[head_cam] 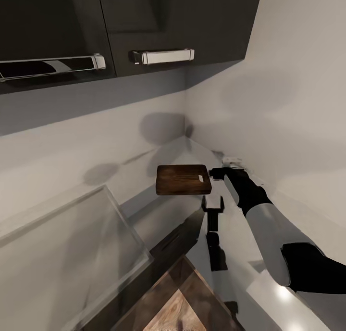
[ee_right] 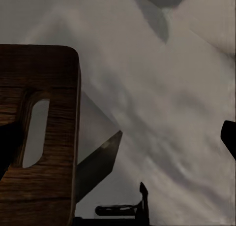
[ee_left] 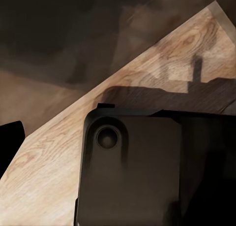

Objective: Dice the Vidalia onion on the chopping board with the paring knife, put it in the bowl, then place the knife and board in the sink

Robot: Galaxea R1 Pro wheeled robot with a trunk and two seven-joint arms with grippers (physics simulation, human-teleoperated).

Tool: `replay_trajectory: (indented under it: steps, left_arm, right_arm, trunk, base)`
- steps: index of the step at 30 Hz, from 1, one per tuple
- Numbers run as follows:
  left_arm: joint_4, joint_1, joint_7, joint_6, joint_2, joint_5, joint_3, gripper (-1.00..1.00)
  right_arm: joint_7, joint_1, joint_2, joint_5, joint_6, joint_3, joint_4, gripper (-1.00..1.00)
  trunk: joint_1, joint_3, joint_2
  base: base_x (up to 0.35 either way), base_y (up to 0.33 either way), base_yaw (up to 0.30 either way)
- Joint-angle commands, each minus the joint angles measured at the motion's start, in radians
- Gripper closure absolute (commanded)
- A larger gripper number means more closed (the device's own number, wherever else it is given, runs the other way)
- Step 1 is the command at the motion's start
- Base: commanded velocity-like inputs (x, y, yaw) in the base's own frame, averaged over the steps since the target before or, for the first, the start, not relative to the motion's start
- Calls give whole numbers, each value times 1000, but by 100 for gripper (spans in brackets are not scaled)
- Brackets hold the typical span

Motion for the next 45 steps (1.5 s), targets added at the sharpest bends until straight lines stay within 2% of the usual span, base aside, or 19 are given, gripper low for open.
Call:
replay_trajectory:
  steps: [1, 6, 7, 10, 13, 22, 31, 45]
  left_arm:
    - [-2, 1, -1, -1, 0, 5, 1, -100]
    - [-2, 1, -1, -1, -1, 4, 1, -100]
    - [-2, 1, -1, -1, -1, 4, 1, -100]
    - [-2, 1, -1, -1, -1, 5, 1, -100]
    - [-2, 1, -1, -1, -1, 5, 1, -100]
    - [-2, 1, -1, -1, -2, 4, 0, -100]
    - [-2, 1, -1, -1, -2, 3, -1, -100]
    - [-2, 1, -1, -1, -2, 4, -1, -100]
  right_arm:
    - [-5, -1, -10, -2, 8, 5, -34, -100]
    - [-5, -1, -30, -1, 10, 3, -95, -100]
    - [-5, -1, -47, -2, 11, 1, -104, -100]
    - [-5, -2, -69, -4, 17, 0, -105, -100]
    - [-5, -2, -76, -4, 38, 0, -97, -100]
    - [4, -2, -71, -11, 45, 7, -96, -100]
    - [4, -2, -43, -11, 45, 9, -101, -100]
    - [7, -2, -24, -14, 43, 9, -91, -100]
  trunk:
    - [1, -2, -2]
    - [1, -2, -2]
    - [1, -2, -2]
    - [1, -2, -2]
    - [1, -2, -2]
    - [1, -2, -2]
    - [1, -2, -2]
    - [1, -6, -2]
  base:
    - [0, 0, 0]
    - [0, 0, 0]
    - [0, 0, 0]
    - [0, 0, 0]
    - [0, 0, 0]
    - [0, 0, 0]
    - [0, 0, 0]
    - [0, 0, 0]
